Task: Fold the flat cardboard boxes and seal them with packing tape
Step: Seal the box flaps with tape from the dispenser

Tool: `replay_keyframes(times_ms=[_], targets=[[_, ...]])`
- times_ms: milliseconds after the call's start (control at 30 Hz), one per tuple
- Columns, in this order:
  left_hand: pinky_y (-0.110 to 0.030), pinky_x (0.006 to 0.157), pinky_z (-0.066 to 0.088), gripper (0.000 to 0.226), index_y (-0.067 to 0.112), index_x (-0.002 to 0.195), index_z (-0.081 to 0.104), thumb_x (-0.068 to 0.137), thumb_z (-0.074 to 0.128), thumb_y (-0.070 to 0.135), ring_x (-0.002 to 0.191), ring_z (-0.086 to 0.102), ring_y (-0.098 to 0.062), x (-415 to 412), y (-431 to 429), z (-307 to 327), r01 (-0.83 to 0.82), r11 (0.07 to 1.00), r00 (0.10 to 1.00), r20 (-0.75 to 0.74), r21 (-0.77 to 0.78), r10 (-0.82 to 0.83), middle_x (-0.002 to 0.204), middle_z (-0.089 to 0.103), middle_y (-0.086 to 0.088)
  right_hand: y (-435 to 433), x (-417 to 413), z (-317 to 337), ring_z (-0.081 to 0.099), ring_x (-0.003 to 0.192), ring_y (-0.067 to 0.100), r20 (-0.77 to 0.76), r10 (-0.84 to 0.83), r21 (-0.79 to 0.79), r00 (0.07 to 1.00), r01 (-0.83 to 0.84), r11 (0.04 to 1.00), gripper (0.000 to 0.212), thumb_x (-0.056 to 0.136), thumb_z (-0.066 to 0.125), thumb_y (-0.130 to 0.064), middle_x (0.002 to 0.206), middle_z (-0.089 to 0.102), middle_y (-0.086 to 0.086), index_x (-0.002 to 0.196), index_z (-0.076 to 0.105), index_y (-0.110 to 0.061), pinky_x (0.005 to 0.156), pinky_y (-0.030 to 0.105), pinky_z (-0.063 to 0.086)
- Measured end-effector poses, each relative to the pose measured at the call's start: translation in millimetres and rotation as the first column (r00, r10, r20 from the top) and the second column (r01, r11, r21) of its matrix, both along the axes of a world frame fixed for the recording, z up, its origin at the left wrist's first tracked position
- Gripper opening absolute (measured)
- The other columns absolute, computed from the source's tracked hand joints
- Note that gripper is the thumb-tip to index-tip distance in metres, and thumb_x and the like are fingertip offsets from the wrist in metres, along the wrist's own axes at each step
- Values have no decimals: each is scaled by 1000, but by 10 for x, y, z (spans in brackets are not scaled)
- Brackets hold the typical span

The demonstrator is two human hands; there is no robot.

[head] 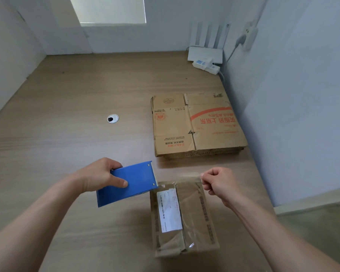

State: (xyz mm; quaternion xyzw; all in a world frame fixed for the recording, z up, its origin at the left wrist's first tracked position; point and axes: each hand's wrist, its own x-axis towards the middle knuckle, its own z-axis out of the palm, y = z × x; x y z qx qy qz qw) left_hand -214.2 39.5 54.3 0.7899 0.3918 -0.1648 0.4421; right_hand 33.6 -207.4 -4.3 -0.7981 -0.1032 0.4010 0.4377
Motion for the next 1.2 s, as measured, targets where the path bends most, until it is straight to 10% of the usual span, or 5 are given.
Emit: replay_keyframes(times_ms=[600,700,800,967,1200], targets=[[-30,64,40,36,17,79,70,56,73,44,71,61,-20,2,-11,-180,-66,998,998,-14,-23,66,77,69,-3,191,-129,-96,68,80,21,179,-34,-174,983,66,983,26,85,70,-27,99,74,8,108,69,-14,70,43,57],[-31,65,40,39,15,82,71,56,72,43,73,62,-21,-4,-39,-186,-69,997,998,-12,-38,69,84,71,-8,117,-201,-12,49,130,22,469,107,-227,877,3,974,77,85,68,-31,147,46,3,152,30,-21,100,36,44],[-30,64,40,38,15,82,70,56,73,43,71,62,-20,-11,-47,-192,-74,997,997,-16,-37,74,83,71,-8,36,-389,-13,39,142,20,748,301,-162,591,-278,947,57,98,48,-37,152,45,5,148,43,-12,116,33,28],[-29,62,41,35,18,80,69,57,72,43,71,61,-18,0,-70,-175,-67,997,998,-6,-43,67,78,68,-1,-49,-552,-291,-12,151,7,534,718,-489,446,-530,693,62,105,19,-52,166,-2,-11,159,4,-26,123,32,0],[-29,63,43,36,22,82,70,57,73,48,70,64,-14,-439,36,-194,-36,999,999,-42,-33,35,74,69,6,-56,-571,-385,-13,151,4,551,724,-499,414,-532,684,74,93,3,-60,166,-3,-12,160,4,-27,125,31,3]])
